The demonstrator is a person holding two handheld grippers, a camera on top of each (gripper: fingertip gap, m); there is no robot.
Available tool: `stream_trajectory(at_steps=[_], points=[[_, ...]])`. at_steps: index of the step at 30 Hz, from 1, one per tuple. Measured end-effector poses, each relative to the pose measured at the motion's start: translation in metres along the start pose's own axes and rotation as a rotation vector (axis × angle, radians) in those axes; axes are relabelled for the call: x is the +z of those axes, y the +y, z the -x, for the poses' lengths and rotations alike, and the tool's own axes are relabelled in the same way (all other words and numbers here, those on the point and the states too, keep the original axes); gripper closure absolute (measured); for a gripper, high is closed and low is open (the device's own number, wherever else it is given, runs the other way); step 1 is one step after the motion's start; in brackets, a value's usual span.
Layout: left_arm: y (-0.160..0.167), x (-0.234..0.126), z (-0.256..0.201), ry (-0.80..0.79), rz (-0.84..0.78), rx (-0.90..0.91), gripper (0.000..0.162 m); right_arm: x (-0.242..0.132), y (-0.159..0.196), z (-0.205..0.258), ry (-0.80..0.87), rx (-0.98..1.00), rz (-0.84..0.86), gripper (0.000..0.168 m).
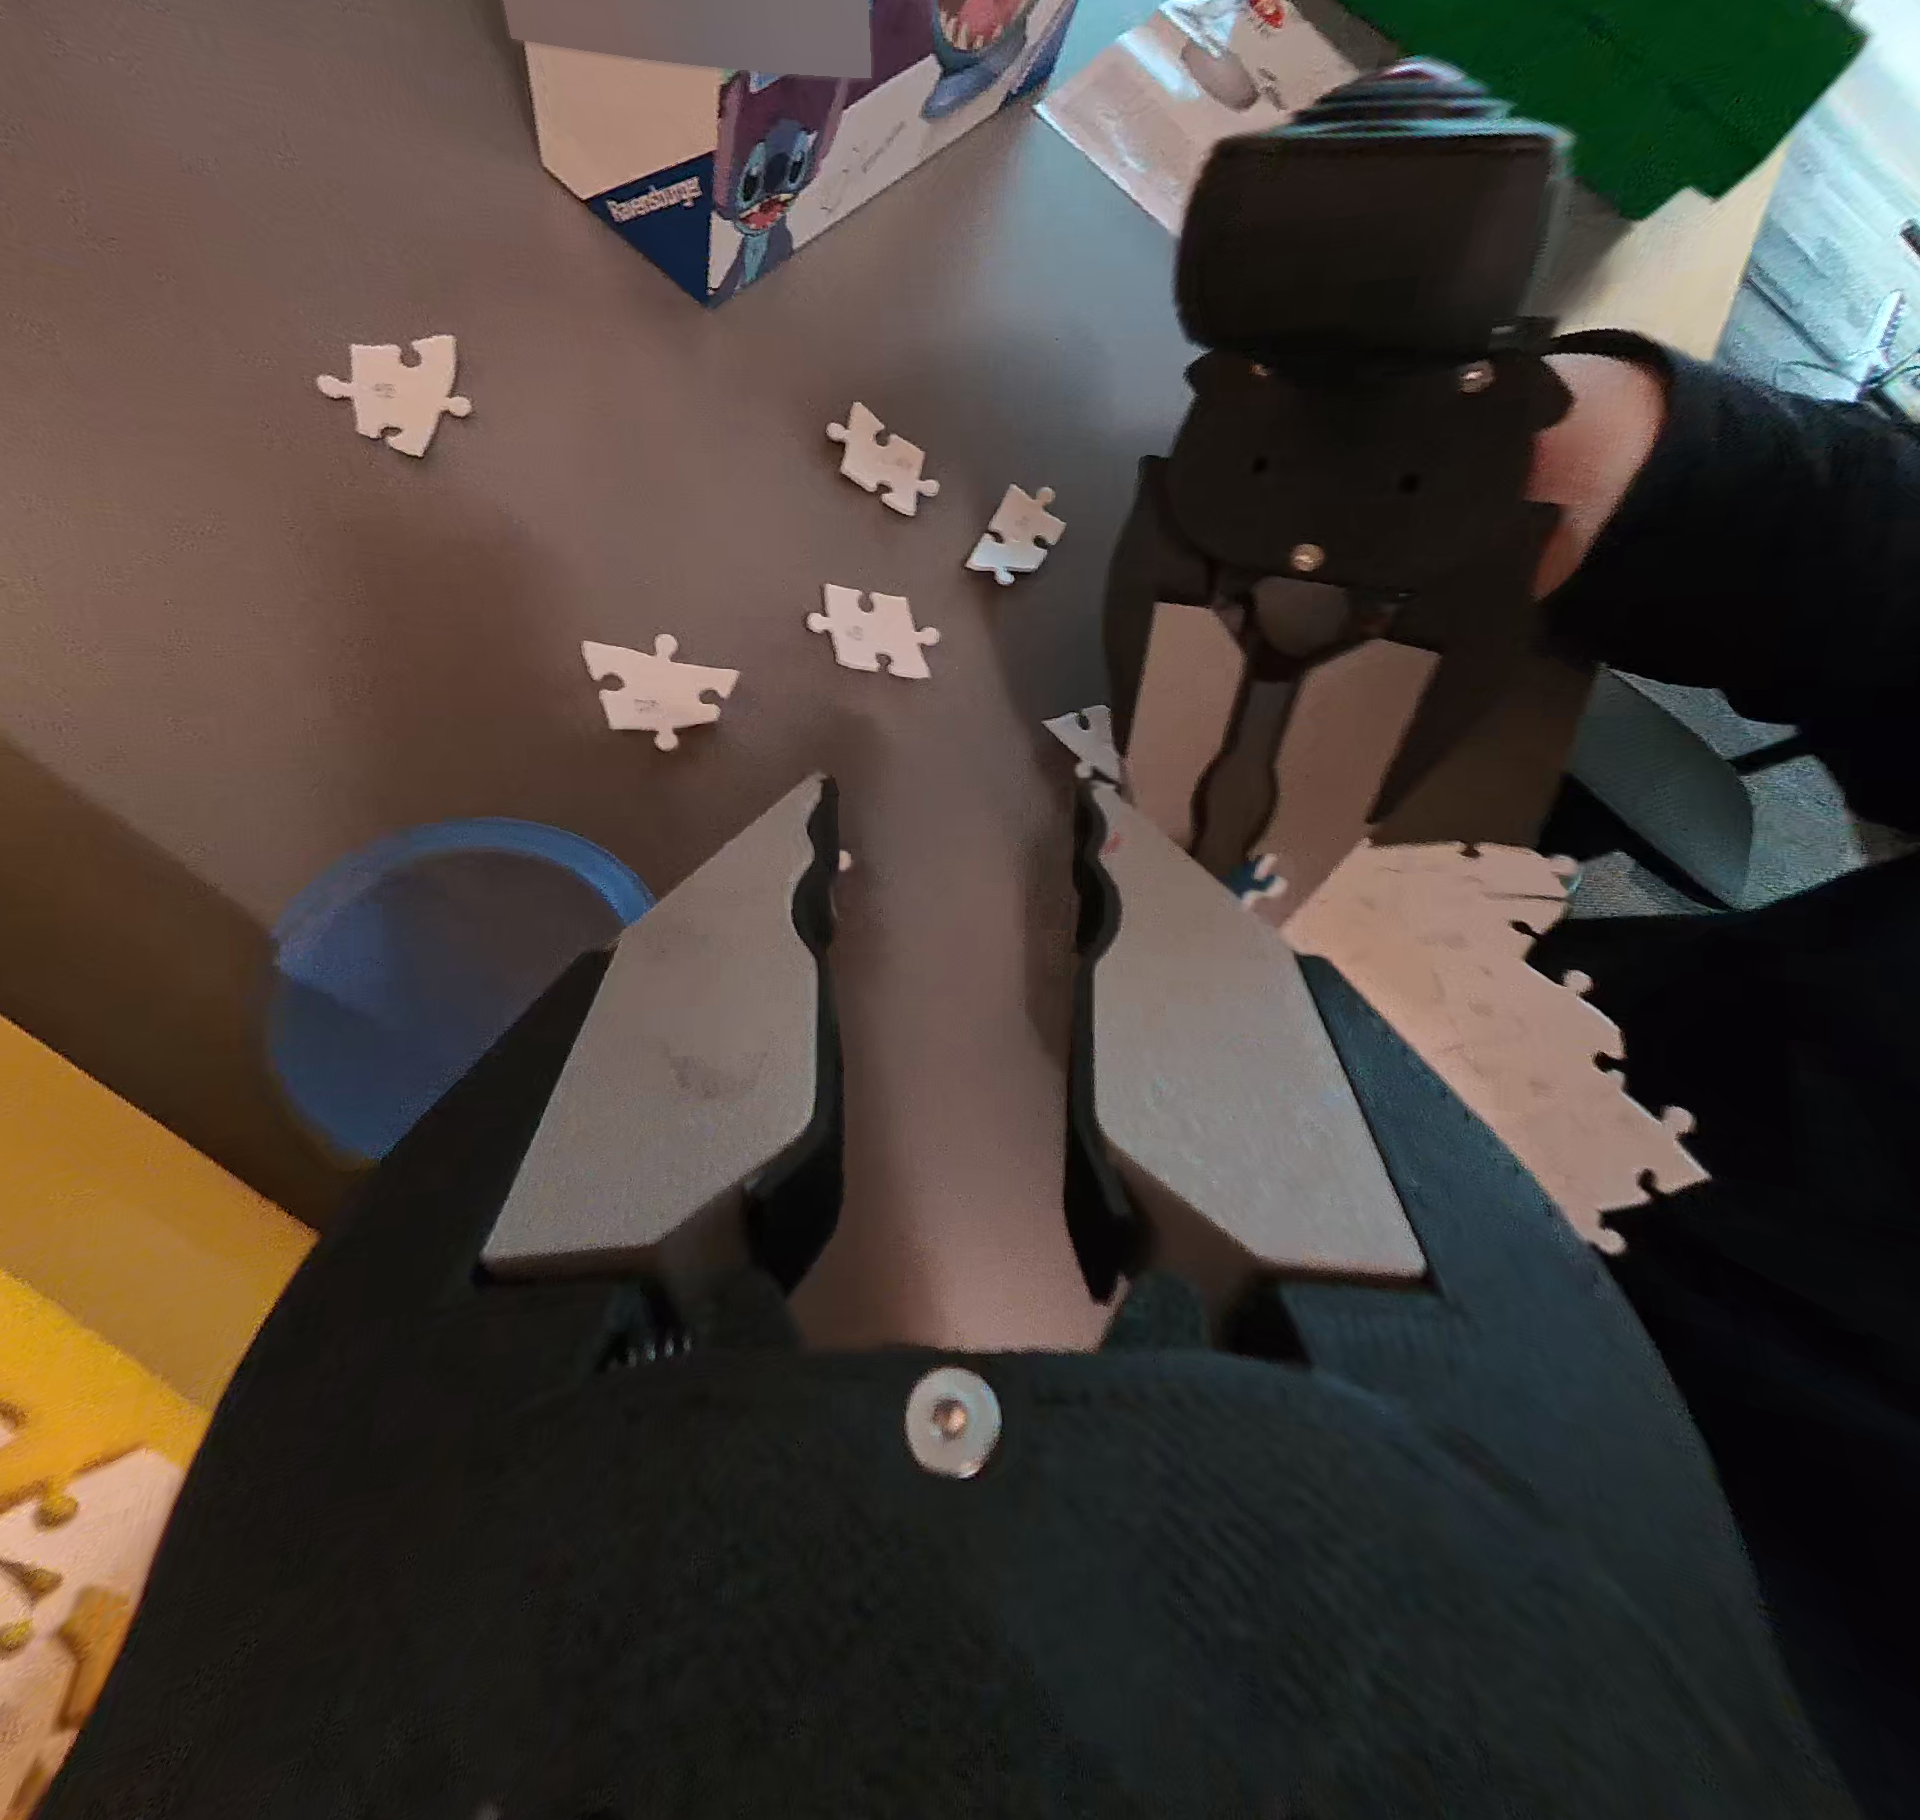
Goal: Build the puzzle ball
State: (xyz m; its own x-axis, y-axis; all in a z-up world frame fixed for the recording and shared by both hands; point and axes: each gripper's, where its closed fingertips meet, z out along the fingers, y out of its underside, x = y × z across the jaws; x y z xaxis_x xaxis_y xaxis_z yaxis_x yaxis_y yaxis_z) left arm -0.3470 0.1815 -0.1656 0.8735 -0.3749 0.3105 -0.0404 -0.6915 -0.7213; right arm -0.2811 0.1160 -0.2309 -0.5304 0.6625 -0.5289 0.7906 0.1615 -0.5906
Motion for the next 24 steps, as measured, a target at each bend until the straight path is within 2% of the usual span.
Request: stream_trajectory(at_steps=[5, 11, 16, 24], points=[[0.016, -0.021, -0.021, 0.000, 0.049, 0.018, 0.110, 0.002, -0.002, 0.003, 0.007, -0.026, 0.011, 0.164], [0.046, -0.042, -0.035, -0.022, 0.116, 0.013, 0.109, 0.003, -0.003, 0.003, 0.014, -0.050, 0.011, 0.165], [0.060, -0.036, -0.055, 0.024, 0.159, 0.014, 0.107, 0.004, -0.003, 0.004, 0.018, -0.062, 0.016, 0.165], [0.081, -0.015, -0.058, 0.051, 0.260, 0.002, 0.106, 0.004, -0.002, 0.003, 0.014, -0.056, 0.009, 0.166]])
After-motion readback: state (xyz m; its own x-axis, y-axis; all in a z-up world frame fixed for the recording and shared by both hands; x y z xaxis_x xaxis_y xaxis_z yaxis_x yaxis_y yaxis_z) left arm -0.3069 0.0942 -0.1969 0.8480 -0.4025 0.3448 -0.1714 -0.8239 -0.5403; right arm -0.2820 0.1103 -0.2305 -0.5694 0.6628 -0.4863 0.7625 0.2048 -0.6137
